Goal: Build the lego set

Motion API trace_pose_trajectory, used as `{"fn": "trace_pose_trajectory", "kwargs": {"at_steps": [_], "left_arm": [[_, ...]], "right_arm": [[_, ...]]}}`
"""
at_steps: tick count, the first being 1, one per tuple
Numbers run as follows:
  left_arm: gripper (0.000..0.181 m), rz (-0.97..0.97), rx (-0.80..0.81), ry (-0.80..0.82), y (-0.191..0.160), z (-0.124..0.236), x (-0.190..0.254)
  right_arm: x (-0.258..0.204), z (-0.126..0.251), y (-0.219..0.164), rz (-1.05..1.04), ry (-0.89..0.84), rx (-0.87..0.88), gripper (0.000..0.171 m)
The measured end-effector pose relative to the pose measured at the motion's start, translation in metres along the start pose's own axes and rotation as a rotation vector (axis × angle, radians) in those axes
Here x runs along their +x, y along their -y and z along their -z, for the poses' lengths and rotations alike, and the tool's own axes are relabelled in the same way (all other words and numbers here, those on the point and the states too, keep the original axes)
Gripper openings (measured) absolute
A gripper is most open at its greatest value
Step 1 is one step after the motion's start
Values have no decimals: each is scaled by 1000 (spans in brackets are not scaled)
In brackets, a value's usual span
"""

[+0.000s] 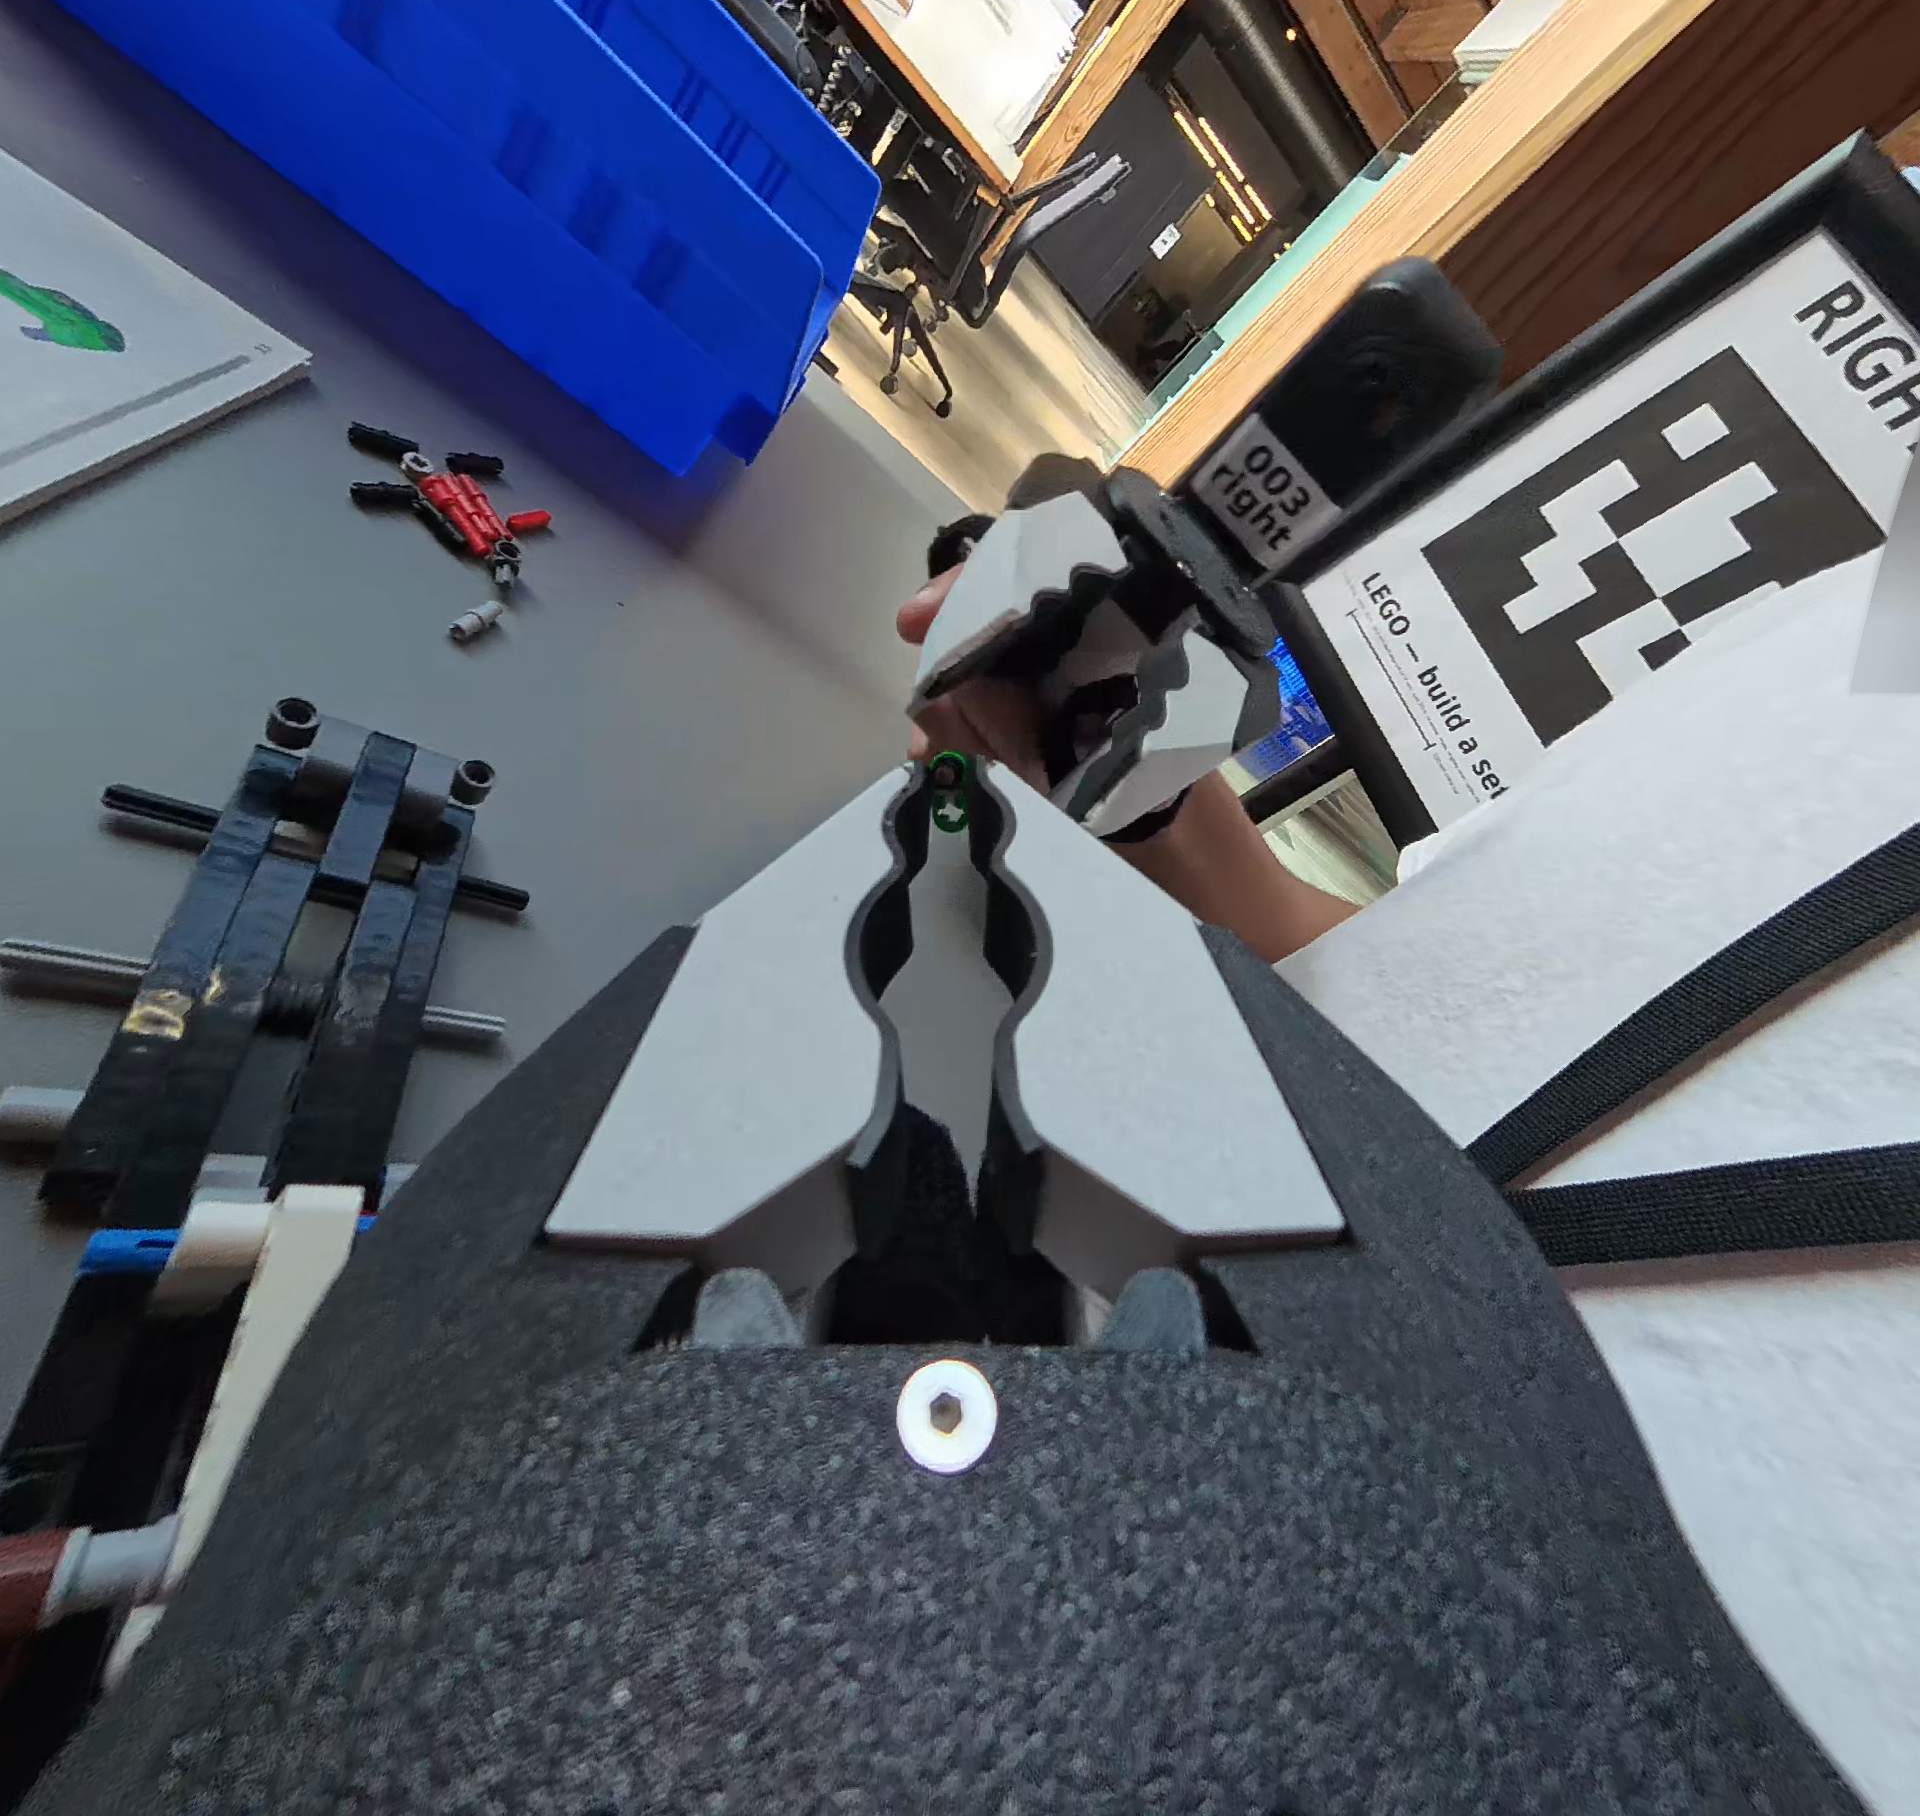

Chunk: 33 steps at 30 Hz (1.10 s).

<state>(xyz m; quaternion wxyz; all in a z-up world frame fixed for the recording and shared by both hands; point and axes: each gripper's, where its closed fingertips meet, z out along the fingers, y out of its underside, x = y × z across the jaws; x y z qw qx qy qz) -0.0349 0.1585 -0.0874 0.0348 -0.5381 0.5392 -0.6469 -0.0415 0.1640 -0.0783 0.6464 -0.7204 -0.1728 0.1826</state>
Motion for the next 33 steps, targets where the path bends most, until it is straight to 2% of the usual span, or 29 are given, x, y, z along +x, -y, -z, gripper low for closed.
{"fn": "trace_pose_trajectory", "kwargs": {"at_steps": [3,6,8,11,22,24,26,30,33], "left_arm": [[4,-15,47,-79,5,2,11],[5,-35,58,-110,4,1,14],[4,-58,51,-106,2,-1,15],[5,-78,56,-94,1,-3,15],[5,-110,51,-130,-1,-8,21],[3,-134,15,-73,-4,-7,12],[17,-171,-25,51,-7,1,-4],[24,-284,-239,338,-50,12,-35],[34,-315,-275,446,-69,7,-38]], "right_arm": [[-3,2,2,-258,125,42,31],[-5,5,7,-387,211,110,11],[-2,7,12,-401,208,158,5],[-3,7,3,-386,204,111,12],[-12,10,-5,-365,247,78,6],[-6,11,-11,-333,197,47,6],[6,18,-14,-339,142,43,6],[17,33,-36,-334,49,-96,6],[17,35,-40,-349,39,-113,6]]}}
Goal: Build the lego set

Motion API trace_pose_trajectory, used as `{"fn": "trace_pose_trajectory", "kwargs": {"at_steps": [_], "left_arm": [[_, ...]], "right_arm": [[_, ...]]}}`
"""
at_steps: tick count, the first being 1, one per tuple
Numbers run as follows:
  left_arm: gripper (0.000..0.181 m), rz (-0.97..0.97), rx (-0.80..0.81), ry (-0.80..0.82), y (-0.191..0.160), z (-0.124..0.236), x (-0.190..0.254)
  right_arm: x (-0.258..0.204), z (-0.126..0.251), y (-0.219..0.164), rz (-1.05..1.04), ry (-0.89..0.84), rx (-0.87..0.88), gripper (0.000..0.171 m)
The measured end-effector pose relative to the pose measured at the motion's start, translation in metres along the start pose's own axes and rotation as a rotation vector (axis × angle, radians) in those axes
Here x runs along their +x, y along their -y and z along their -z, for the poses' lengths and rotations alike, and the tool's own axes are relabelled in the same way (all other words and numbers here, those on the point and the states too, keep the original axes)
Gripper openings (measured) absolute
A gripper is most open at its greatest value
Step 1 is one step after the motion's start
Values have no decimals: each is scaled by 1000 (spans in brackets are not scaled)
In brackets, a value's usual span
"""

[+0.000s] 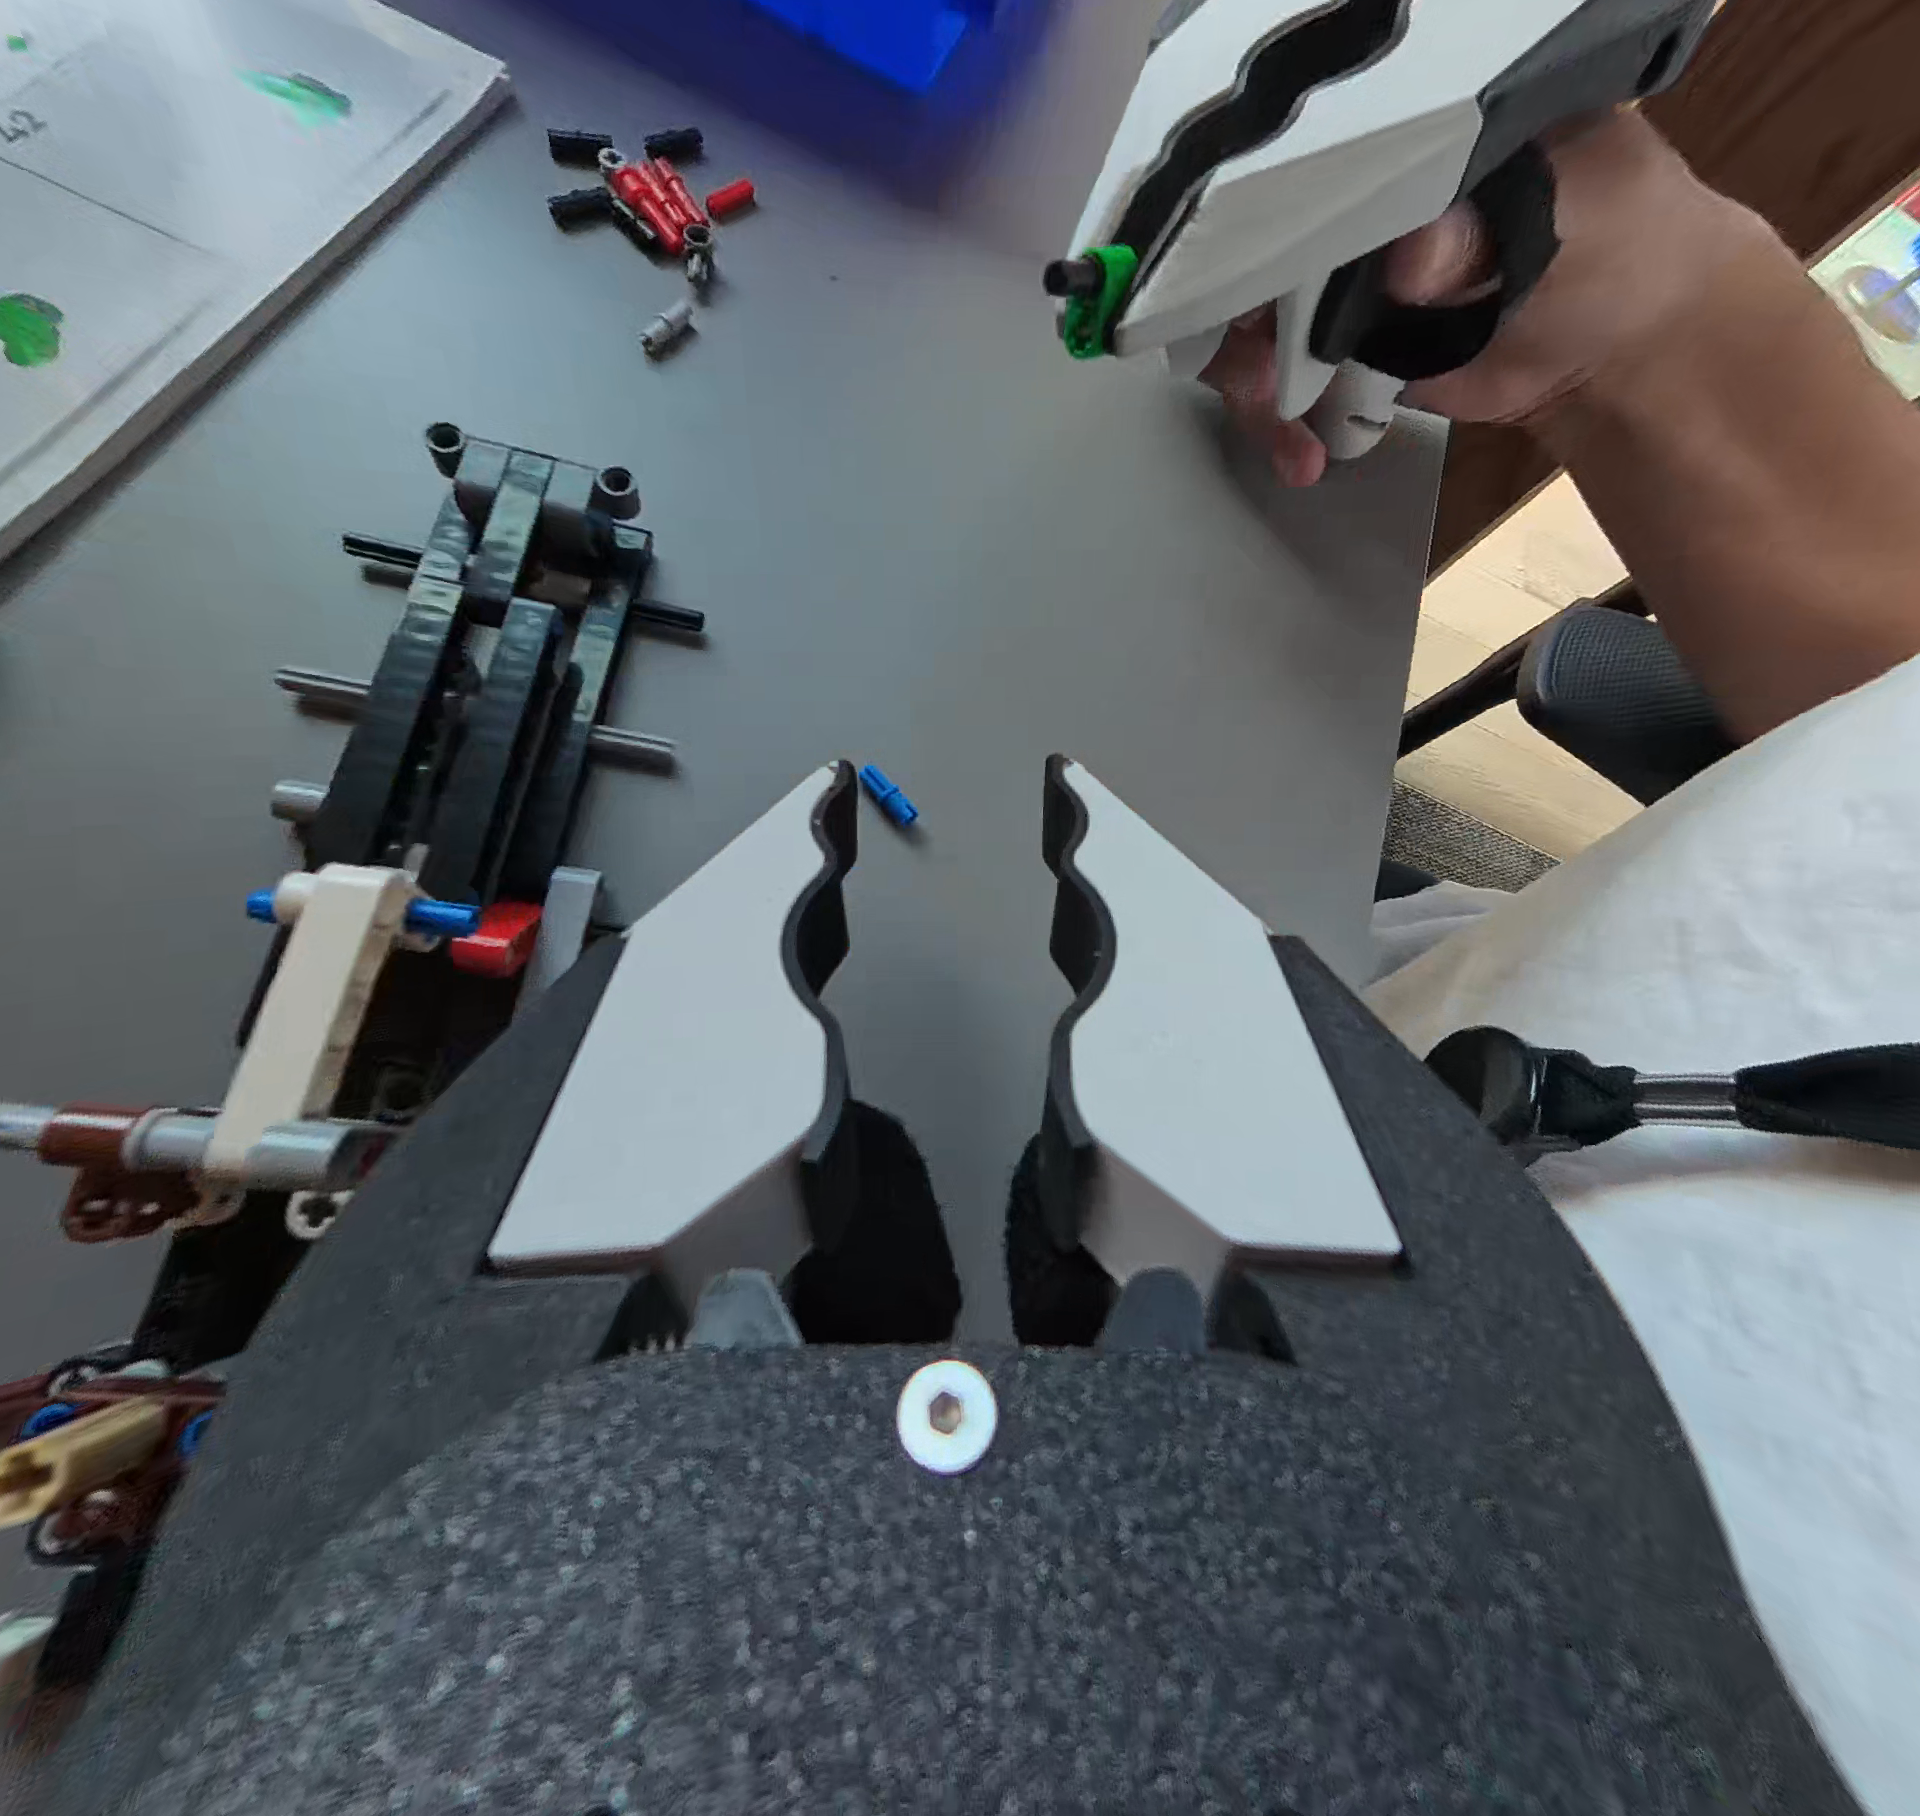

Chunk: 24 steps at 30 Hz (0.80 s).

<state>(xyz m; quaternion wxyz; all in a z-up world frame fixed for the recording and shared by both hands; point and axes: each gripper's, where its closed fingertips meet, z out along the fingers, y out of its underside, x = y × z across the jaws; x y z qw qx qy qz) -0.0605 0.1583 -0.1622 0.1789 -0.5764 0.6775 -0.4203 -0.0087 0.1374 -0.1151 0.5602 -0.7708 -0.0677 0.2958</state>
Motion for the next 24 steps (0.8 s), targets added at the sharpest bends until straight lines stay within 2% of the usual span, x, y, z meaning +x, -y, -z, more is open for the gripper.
{"fn": "trace_pose_trajectory", "kwargs": {"at_steps": [3,7,12,19,24], "left_arm": [[30,-66,-57,73,-13,-9,0],[26,-204,-118,212,-20,-13,-15],[32,-101,-111,187,-18,-19,-10],[5,-82,-74,259,-16,-17,-22],[3,-186,-87,204,-16,-21,-12]], "right_arm": [[-6,-4,-5,-112,71,-15,6],[-12,0,-2,-93,112,8,6],[-11,0,-5,-123,117,-6,6],[-9,0,-5,-149,125,-7,6],[-9,0,-5,-158,126,-6,6]]}}
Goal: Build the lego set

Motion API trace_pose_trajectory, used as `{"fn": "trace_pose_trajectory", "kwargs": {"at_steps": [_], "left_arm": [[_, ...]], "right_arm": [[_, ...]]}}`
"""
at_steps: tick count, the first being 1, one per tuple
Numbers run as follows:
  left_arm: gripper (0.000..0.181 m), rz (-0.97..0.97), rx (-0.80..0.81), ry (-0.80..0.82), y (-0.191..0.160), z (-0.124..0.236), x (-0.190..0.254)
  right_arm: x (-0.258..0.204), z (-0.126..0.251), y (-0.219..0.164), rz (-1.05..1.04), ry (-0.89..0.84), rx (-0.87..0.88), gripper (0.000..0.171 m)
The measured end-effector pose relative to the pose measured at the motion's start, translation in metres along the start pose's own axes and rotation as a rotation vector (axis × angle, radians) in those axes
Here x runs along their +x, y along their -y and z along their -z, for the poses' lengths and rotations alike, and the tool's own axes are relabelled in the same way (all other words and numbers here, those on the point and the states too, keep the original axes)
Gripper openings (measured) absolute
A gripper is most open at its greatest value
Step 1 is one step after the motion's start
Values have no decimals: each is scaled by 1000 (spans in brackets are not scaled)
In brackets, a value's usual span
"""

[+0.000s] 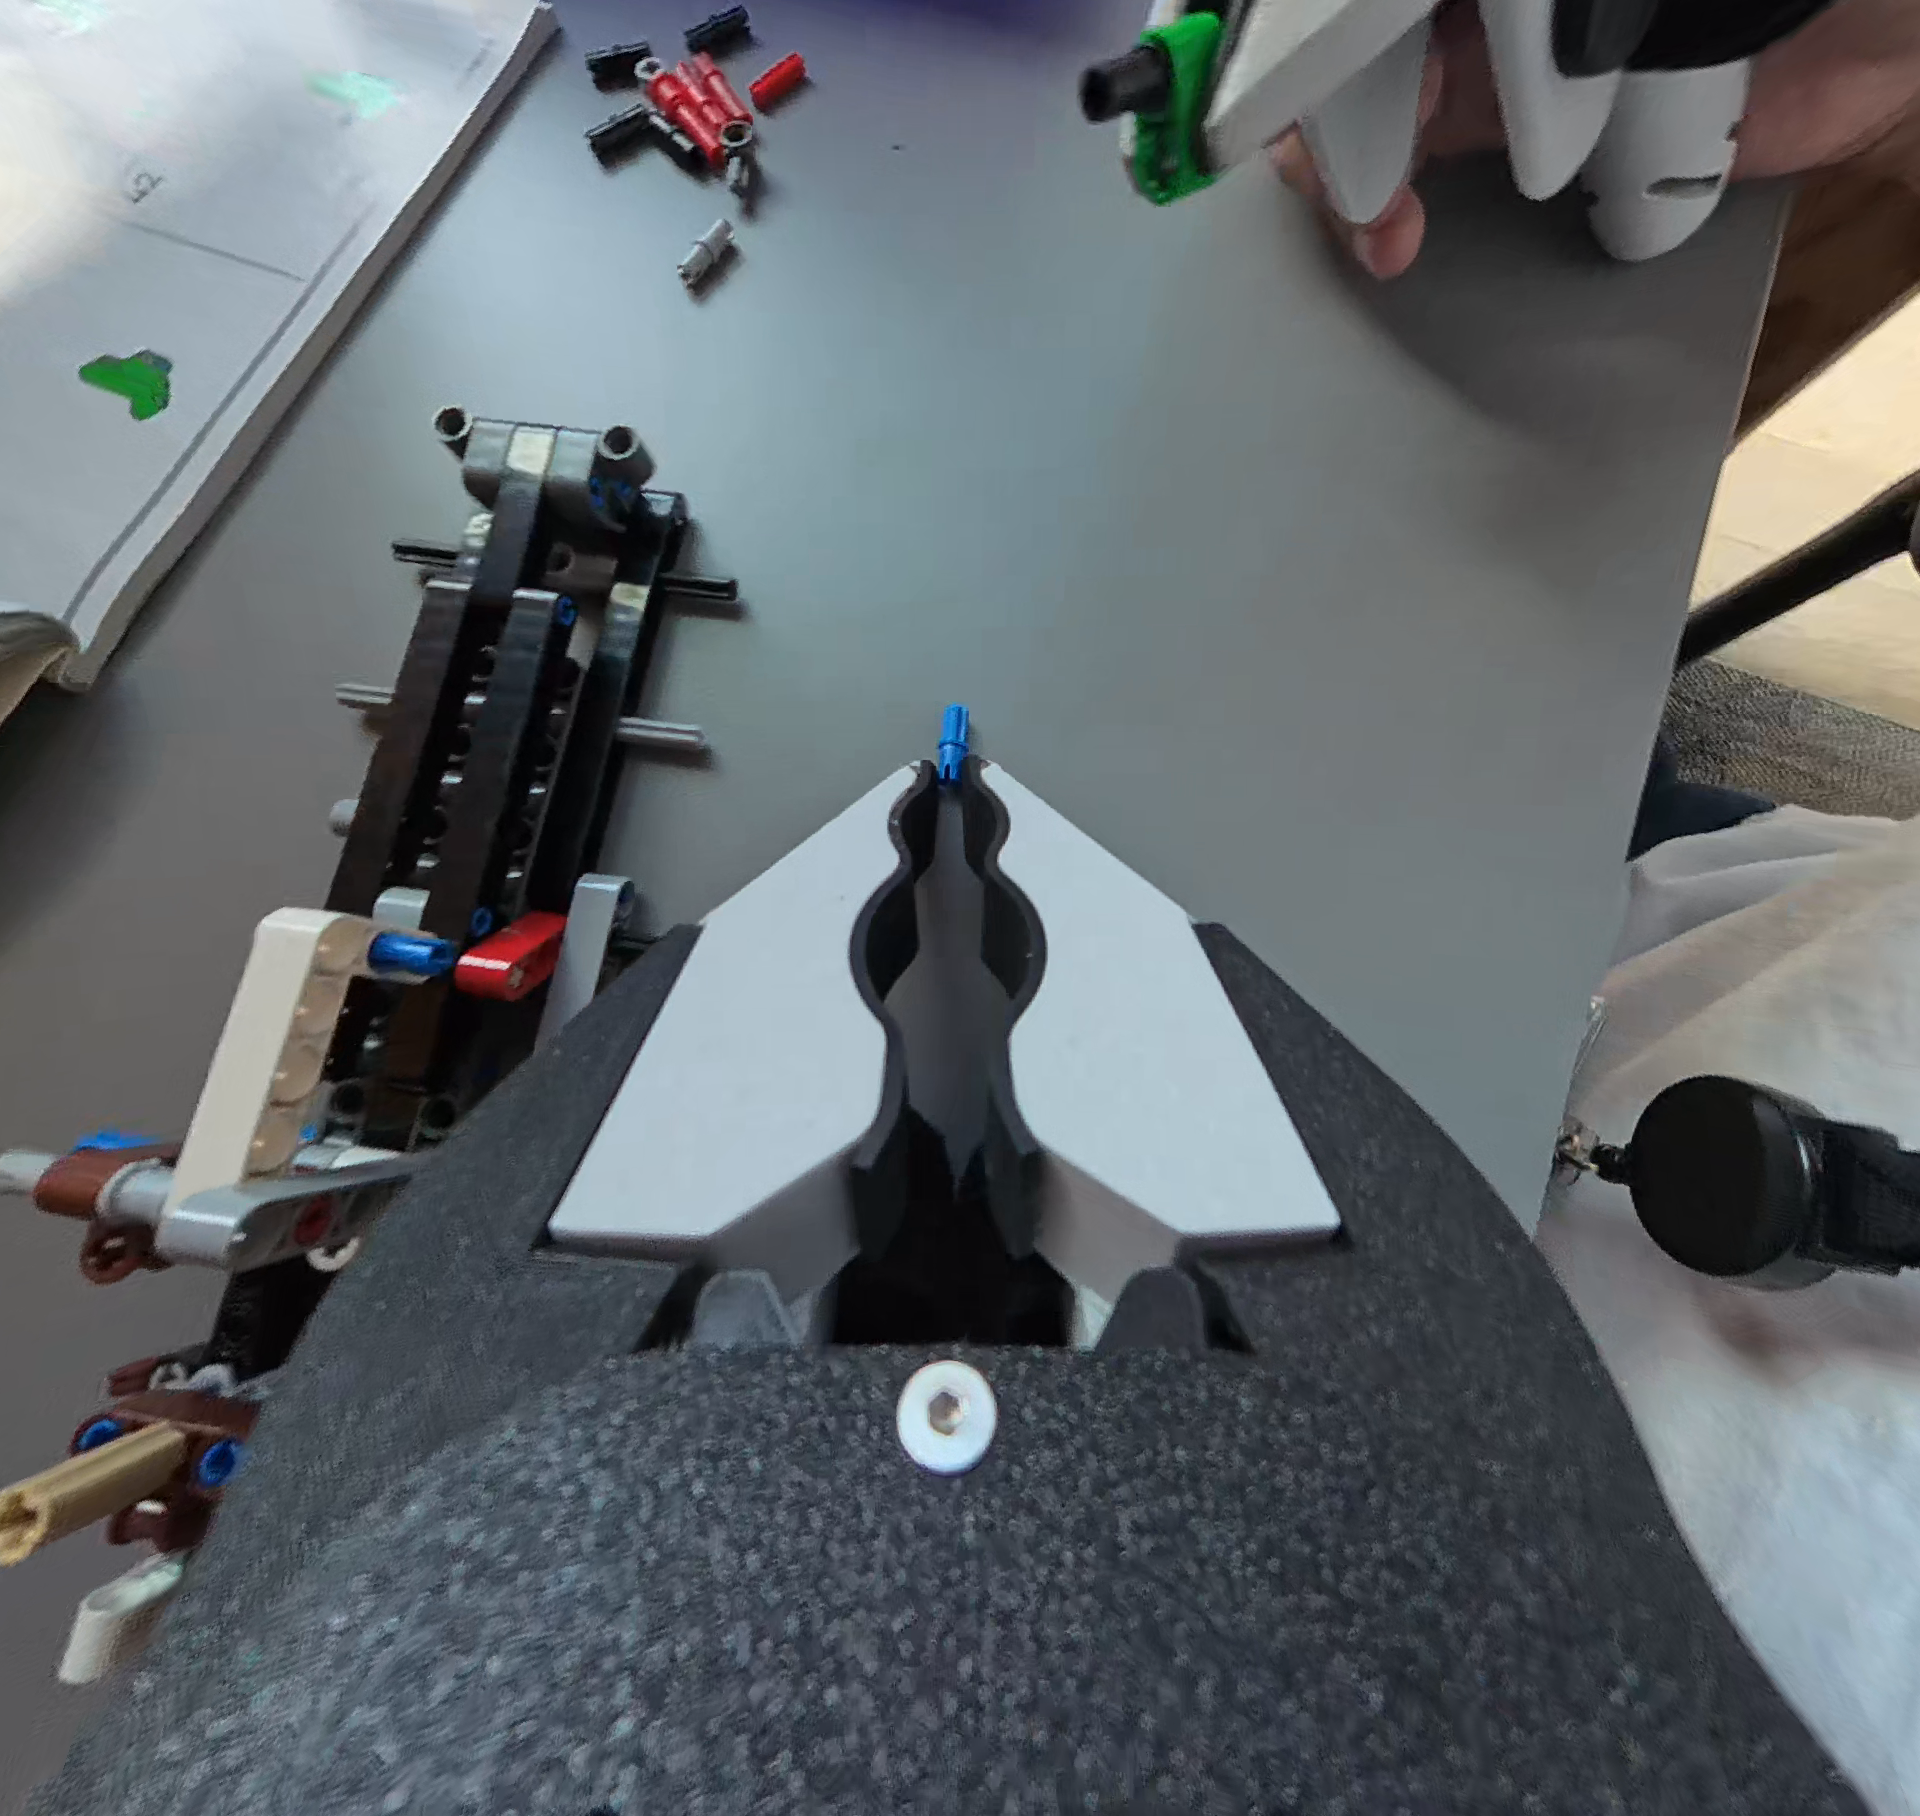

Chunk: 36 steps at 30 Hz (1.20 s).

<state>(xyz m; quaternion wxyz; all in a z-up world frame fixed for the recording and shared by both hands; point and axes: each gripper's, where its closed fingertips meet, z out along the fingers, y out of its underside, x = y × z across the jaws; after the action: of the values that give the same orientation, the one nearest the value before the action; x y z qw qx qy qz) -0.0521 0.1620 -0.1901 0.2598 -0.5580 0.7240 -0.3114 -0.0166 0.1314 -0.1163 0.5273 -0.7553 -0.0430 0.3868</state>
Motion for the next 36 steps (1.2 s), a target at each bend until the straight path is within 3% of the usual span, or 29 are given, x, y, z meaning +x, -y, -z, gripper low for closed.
{"fn": "trace_pose_trajectory", "kwargs": {"at_steps": [3,9,14,20,36], "left_arm": [[3,-113,12,-61,2,1,11],[2,-105,164,-318,26,18,30],[2,-296,199,-280,27,26,16],[2,-339,239,-302,24,28,28],[2,-334,216,-274,19,23,21]], "right_arm": [[2,0,0,0,-11,-2,6],[14,-4,-9,-18,-32,-101,6],[5,-13,-17,-33,128,-241,6],[-3,-28,-27,-69,234,-365,6],[-3,-32,-41,-64,201,-422,6]]}}
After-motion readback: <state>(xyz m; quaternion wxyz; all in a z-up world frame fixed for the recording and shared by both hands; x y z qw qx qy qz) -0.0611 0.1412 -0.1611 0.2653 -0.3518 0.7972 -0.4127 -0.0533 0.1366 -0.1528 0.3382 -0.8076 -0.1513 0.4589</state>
